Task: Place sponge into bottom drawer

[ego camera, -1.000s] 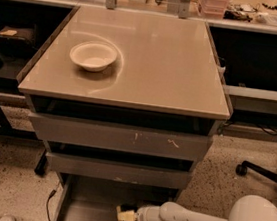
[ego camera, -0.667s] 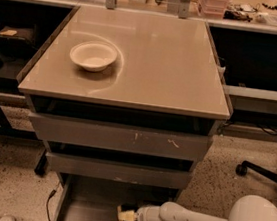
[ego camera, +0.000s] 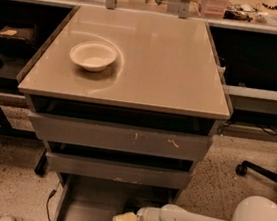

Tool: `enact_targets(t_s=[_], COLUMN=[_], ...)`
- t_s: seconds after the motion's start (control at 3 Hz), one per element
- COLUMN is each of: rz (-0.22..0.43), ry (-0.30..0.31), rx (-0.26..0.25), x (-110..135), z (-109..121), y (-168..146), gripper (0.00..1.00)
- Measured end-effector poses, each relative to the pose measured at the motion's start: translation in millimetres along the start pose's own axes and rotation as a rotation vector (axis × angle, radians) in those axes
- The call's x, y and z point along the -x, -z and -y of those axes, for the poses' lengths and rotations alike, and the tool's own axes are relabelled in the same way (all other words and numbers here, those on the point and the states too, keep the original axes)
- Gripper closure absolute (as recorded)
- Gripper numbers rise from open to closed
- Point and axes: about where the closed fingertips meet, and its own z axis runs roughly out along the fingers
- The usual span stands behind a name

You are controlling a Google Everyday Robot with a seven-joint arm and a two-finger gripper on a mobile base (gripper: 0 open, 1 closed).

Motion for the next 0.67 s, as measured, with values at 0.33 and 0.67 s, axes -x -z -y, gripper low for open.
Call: enact_targets(t_s=[0.33, 0.67], rz=[0.03, 0.089], ry=[-0.036, -0.07], rx=[-0.073, -0.191], x=[7, 35], z=[-2, -13], y=[34, 86], gripper=[0.0, 0.0])
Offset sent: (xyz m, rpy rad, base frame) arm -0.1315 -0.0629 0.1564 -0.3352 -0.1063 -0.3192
